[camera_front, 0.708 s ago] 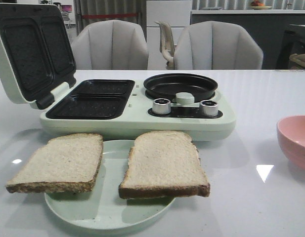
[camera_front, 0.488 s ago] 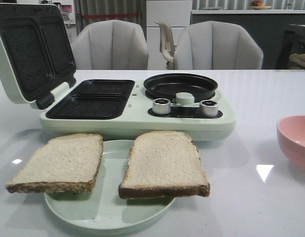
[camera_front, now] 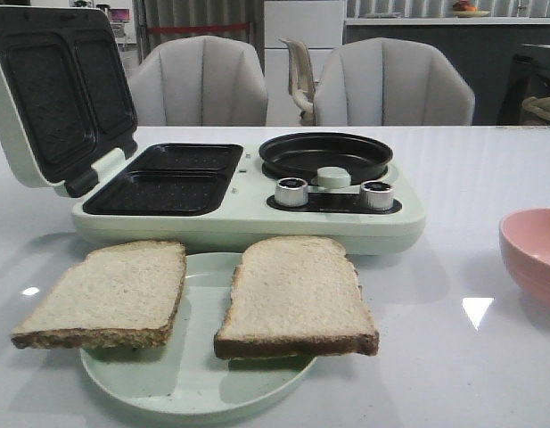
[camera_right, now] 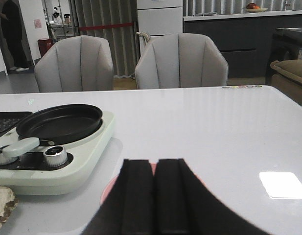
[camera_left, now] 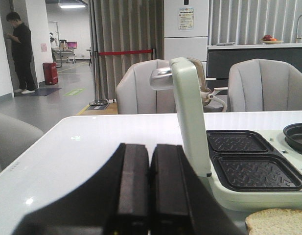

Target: Make breakfast with bread and shrimp

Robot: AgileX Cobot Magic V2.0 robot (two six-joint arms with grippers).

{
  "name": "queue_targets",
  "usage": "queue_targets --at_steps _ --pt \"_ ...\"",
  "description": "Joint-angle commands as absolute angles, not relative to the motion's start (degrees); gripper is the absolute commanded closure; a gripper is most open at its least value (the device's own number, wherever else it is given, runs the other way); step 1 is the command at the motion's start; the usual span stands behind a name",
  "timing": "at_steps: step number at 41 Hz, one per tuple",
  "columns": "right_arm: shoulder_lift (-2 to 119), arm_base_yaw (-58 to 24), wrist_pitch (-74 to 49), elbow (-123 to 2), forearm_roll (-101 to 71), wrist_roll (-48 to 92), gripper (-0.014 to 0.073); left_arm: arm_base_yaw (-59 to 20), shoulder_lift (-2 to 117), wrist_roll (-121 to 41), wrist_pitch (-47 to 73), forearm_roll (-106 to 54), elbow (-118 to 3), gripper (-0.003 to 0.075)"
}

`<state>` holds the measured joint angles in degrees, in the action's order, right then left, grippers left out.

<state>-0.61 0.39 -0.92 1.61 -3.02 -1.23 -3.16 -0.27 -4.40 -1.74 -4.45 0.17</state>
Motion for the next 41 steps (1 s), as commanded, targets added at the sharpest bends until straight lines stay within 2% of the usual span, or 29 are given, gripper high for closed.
queue_targets --at_steps 1,11,23,34,41 --pt "-1.82 0.40 4.17 0.57 -2.86 -1.04 0.0558 -3.33 -1.46 -4.28 -6.75 -4.43 0.48 0.0620" --pt "-1.82 0.40 3.54 -0.23 -3.23 -1.04 0.0558 -3.33 -1.46 -4.28 -8.65 -4.69 0.37 0.0620" --pt "-1.58 0.40 -8.25 -13.57 -3.34 -0.98 0.0558 -3.33 -0.99 -4.28 -8.46 -5.96 -9.22 0.0620" --pt "7.53 0.40 -17.65 -28.35 -2.88 -0.98 0.0558 -3.33 6.70 -4.28 3.80 -4.23 -26.17 0.0620" --pt "16.36 0.40 -22.40 -34.98 -2.88 -0.98 0.0558 -3.33 14.42 -4.28 16.68 -4.23 -36.75 0.0620"
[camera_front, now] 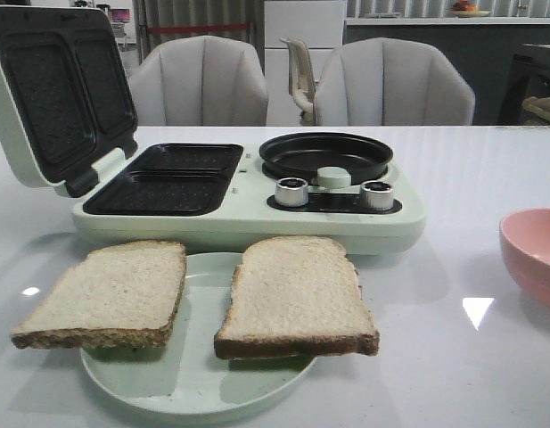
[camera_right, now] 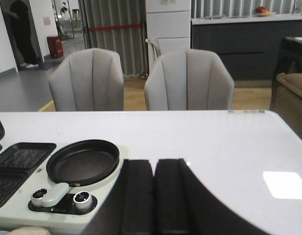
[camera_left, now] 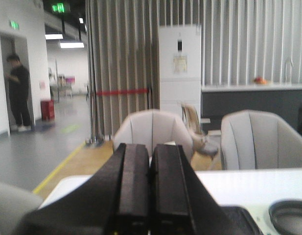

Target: Make breakfast with bread and shrimp

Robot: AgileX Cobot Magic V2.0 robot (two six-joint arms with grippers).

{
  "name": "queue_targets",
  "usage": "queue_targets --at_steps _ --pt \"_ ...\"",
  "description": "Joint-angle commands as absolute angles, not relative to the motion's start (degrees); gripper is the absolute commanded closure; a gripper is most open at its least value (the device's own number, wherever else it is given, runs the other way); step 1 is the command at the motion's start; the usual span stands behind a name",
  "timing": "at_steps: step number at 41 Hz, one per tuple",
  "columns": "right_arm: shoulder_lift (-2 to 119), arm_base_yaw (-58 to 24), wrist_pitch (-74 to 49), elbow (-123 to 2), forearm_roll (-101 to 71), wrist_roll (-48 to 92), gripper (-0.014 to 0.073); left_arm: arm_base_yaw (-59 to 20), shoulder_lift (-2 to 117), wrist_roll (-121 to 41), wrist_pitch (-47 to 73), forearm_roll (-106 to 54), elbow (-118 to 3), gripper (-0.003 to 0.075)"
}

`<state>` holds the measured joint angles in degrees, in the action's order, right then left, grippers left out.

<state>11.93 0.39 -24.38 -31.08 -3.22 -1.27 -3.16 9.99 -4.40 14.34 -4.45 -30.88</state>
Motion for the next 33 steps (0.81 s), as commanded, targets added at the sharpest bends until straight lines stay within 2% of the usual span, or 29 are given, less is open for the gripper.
queue_targets --at_steps 1,18,29,33 --pt "17.70 0.40 -23.08 -35.59 -2.88 -0.98 0.0558 -3.33 15.63 -4.28 18.79 -4.23 -37.60 0.0620" --pt "34.35 0.40 -29.64 -35.64 -2.93 -0.98 0.0558 -3.33 26.39 -4.28 30.78 -4.66 -35.24 0.0620" --pt "41.61 0.40 -32.82 -35.64 -2.93 -0.98 0.0557 -3.33 27.53 -4.28 30.97 -4.79 -32.45 0.0619" --pt "42.76 0.40 -32.69 -35.64 -2.93 -0.98 0.0498 -3.33 27.53 -4.28 30.97 -4.79 -32.45 0.0596"
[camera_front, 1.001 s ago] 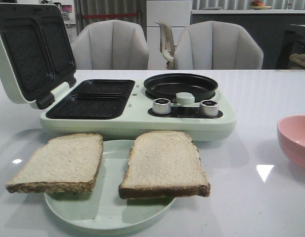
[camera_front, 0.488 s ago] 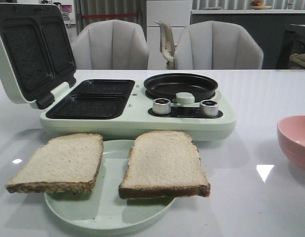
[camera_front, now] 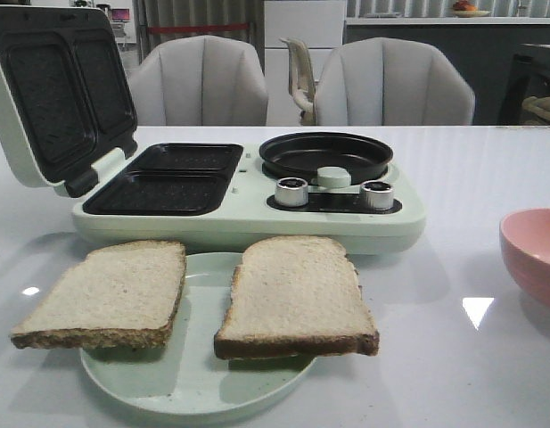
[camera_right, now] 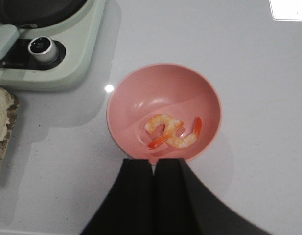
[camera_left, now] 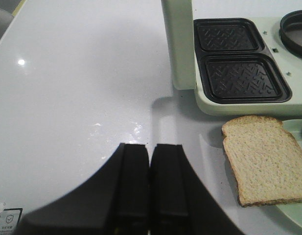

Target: Make breakfast with bread and shrimp

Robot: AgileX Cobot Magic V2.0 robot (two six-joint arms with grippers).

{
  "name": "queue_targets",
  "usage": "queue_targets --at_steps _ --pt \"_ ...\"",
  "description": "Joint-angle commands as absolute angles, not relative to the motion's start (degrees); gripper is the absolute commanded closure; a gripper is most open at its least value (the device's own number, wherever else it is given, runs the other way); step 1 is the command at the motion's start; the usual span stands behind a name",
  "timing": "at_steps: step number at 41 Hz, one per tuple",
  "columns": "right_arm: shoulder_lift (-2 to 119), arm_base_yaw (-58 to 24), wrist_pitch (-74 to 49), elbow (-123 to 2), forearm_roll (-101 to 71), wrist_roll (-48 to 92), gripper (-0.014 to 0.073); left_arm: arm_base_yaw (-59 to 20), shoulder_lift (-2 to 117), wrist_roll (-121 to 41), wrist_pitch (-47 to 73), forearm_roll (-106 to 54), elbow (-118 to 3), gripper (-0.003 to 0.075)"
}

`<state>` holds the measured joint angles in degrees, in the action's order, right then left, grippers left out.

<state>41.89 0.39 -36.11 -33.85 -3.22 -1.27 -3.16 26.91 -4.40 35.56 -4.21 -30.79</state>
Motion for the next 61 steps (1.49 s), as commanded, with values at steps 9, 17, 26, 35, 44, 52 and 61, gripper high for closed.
queue_targets --at_steps 9,17,26,35,44,52,61 --pt "43.22 0.40 -32.58 -35.64 -2.88 -0.98 0.0165 -3.33 27.53 -4.28 30.70 -4.79 -32.45 0.0240" --pt "43.22 0.40 -32.64 -35.64 -2.88 -0.98 0.0146 -3.33 27.53 -4.28 29.80 -4.44 -32.45 0.0178" --pt "43.22 0.40 -32.64 -35.64 -2.88 -0.98 0.0146 -3.33 27.53 -8.82 29.56 -3.92 -32.45 0.0178" --pt "43.22 0.40 -32.64 -35.64 -2.88 -0.98 0.0146 -6.60 27.93 -16.29 30.14 -4.28 -32.56 0.0178" --pt "43.22 0.40 -32.58 -35.64 -2.88 -0.98 0.0146 -18.72 34.26 -30.53 31.83 -4.37 -32.56 0.0181" --pt "43.22 0.40 -32.58 -35.64 -2.88 -0.98 0.0146 -30.73 45.48 -33.90 29.54 4.70 -30.96 0.0181" --pt "43.22 0.40 -32.58 -35.64 -2.88 -0.98 0.0146 -40.01 58.83 -27.83 19.10 14.13 -28.76 0.0190"
